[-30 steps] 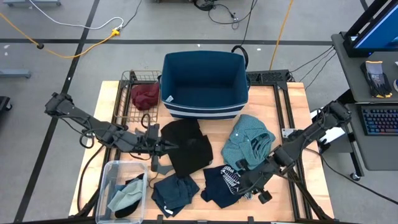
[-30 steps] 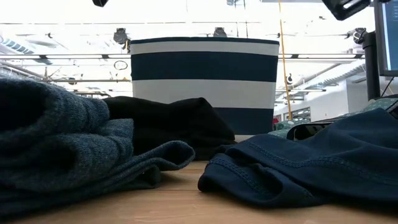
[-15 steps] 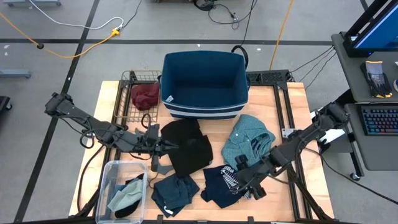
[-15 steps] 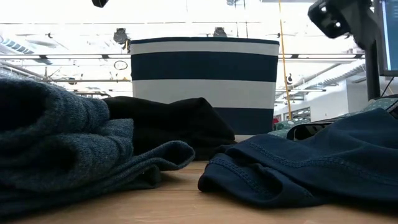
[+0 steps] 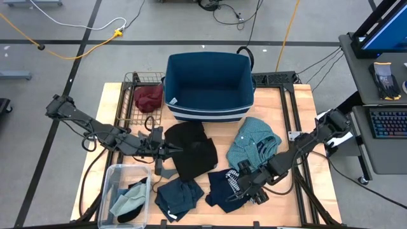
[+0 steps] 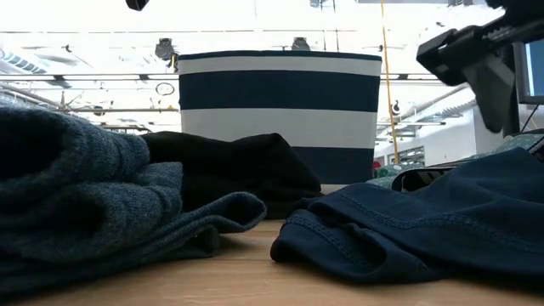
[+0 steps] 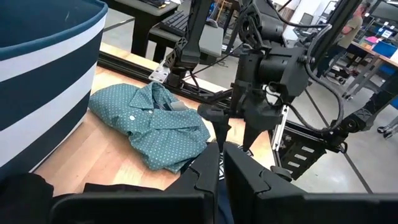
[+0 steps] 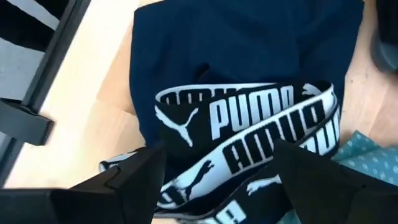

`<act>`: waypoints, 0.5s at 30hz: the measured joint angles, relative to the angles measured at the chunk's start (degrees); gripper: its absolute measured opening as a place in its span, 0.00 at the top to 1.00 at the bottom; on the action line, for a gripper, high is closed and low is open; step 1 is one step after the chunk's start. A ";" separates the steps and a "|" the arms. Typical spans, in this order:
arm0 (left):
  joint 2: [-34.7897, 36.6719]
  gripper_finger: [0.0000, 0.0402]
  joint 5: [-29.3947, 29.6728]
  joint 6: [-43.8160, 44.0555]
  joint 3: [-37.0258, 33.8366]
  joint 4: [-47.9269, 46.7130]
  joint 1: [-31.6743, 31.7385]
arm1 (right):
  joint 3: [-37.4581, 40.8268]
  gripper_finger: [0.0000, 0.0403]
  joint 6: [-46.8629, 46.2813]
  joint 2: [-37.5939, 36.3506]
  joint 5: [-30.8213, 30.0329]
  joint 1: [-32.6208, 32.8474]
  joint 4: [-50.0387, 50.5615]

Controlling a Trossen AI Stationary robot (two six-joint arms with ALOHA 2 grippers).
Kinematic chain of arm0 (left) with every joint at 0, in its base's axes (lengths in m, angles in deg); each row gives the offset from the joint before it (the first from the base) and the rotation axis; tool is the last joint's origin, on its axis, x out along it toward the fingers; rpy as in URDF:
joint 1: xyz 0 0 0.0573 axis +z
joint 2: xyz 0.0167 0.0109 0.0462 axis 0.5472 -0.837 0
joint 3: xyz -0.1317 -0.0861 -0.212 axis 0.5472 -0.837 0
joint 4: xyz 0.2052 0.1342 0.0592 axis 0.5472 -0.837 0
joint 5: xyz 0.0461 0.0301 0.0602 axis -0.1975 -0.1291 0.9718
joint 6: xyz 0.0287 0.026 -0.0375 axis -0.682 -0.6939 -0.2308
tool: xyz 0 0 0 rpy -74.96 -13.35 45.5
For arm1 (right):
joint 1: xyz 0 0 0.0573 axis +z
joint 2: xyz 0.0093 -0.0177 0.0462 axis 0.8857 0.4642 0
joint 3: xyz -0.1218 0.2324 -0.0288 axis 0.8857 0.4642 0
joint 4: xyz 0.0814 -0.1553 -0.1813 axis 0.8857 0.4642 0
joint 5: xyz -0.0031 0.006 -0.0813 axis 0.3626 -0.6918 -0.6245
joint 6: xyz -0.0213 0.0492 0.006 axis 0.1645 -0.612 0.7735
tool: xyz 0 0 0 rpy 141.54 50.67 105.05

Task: Pick & Place Cloths
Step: Put the blue underwear into the gold wire basket

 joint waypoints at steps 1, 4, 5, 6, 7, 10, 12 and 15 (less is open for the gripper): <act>0.00 0.94 0.00 0.00 0.00 0.00 0.00 | -0.01 0.28 0.68 0.45 0.04 -0.10 -0.06; 0.00 0.94 0.00 0.07 0.00 0.00 0.00 | 0.00 0.28 1.82 2.24 0.15 -0.45 -0.11; 0.00 0.94 0.00 0.06 0.00 0.00 0.00 | -0.01 0.28 2.02 2.88 0.25 -0.70 -0.26; 0.00 0.94 0.00 0.02 0.00 0.00 0.00 | -0.01 0.28 2.18 3.59 0.32 -0.87 -0.27; 0.00 0.94 0.00 0.02 0.00 0.00 0.00 | -0.01 0.28 2.33 4.15 0.46 -1.12 -0.26; 0.00 0.94 0.00 0.19 0.00 0.00 0.00 | -0.02 0.28 2.79 5.90 1.73 -1.84 -0.93; 0.00 0.94 0.00 0.36 0.00 0.00 0.00 | -0.02 0.28 3.12 7.02 1.78 -2.15 -1.14; 0.00 0.94 -0.01 1.36 0.00 0.00 0.00 | -0.03 0.28 3.35 8.82 1.86 -2.73 -2.11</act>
